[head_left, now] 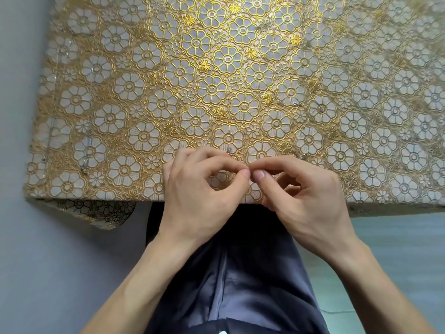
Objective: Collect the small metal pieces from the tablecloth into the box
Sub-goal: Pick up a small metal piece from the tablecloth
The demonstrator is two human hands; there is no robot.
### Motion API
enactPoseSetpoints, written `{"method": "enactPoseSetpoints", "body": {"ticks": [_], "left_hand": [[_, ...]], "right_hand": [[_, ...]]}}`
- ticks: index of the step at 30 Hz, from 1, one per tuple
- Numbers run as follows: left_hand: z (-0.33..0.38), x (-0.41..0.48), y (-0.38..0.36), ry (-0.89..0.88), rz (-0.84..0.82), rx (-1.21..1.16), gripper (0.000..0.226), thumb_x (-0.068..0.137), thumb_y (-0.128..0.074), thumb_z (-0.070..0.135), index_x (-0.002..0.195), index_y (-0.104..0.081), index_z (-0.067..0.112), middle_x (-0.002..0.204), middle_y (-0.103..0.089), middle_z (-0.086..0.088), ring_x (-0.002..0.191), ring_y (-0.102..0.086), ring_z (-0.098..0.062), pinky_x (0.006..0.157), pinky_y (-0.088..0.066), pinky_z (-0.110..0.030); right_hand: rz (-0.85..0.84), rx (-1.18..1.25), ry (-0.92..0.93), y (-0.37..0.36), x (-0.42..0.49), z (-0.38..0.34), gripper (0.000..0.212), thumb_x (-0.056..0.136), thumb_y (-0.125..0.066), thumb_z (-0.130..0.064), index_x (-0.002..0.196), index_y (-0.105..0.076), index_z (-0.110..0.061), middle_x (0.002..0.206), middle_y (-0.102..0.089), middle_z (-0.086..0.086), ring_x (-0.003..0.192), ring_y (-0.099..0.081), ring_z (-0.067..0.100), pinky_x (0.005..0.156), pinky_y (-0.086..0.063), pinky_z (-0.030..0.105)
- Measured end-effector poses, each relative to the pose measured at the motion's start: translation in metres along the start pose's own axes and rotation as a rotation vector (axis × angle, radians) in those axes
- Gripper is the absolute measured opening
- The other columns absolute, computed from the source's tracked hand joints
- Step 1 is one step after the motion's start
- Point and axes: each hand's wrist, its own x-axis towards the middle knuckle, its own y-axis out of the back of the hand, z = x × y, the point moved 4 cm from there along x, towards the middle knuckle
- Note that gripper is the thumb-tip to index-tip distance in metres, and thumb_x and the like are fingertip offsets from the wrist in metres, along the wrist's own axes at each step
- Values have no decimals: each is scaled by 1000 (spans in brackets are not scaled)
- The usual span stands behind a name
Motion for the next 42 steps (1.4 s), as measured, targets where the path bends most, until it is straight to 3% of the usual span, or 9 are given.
{"method": "enactPoseSetpoints", "body": {"ticks": [7, 13, 22, 29, 37, 42], "left_hand": [[-1, -1, -1, -3, -8, 16, 6, 79, -60, 55, 79, -65, 53, 91, -66, 25, 101, -52, -3, 95, -32, -33], [-4, -1, -1, -11, -6, 42, 11, 81, -61, 55, 80, -69, 48, 91, -65, 24, 100, -53, -5, 94, -33, -34], [-3, -5, -5, -123, 30, 155, 16, 85, -64, 46, 86, -77, 36, 93, -66, 17, 95, -57, -13, 89, -34, -38], [-1, -8, -5, -251, 57, 286, 12, 87, -69, 41, 87, -78, 33, 94, -69, 13, 95, -62, -19, 92, -33, -39], [1, -8, -4, -279, 93, 275, 12, 86, -69, 40, 84, -78, 31, 93, -69, 10, 91, -64, -21, 90, -37, -40], [0, -8, -3, -261, 91, 258, 11, 86, -70, 38, 85, -77, 30, 93, -69, 10, 90, -64, -20, 88, -37, -38]], "right_hand": [[14, -22, 11, 1, -1, 0, 10, 91, -71, -19, 97, -76, -25, 76, -65, -22, 60, -66, 14, 53, -53, 28], [75, -185, 86, 3, -2, -5, 14, 90, -75, -20, 104, -74, -24, 90, -68, -15, 61, -62, 7, 57, -48, 15], [74, -275, 180, 4, -3, -5, 3, 91, -75, -21, 93, -74, -19, 86, -65, -9, 57, -59, 6, 53, -52, 28], [-13, -389, 244, -2, -1, -3, 12, 94, -62, -29, 92, -66, -17, 86, -60, -4, 65, -61, 18, 50, -53, 40], [-41, -339, 215, -4, -2, 1, 14, 95, -57, -32, 92, -62, -20, 87, -57, -7, 66, -58, 14, 53, -52, 40], [-24, -285, 175, -1, -3, 3, 9, 92, -62, -27, 91, -64, -19, 85, -55, -12, 64, -54, 4, 56, -50, 29]]}}
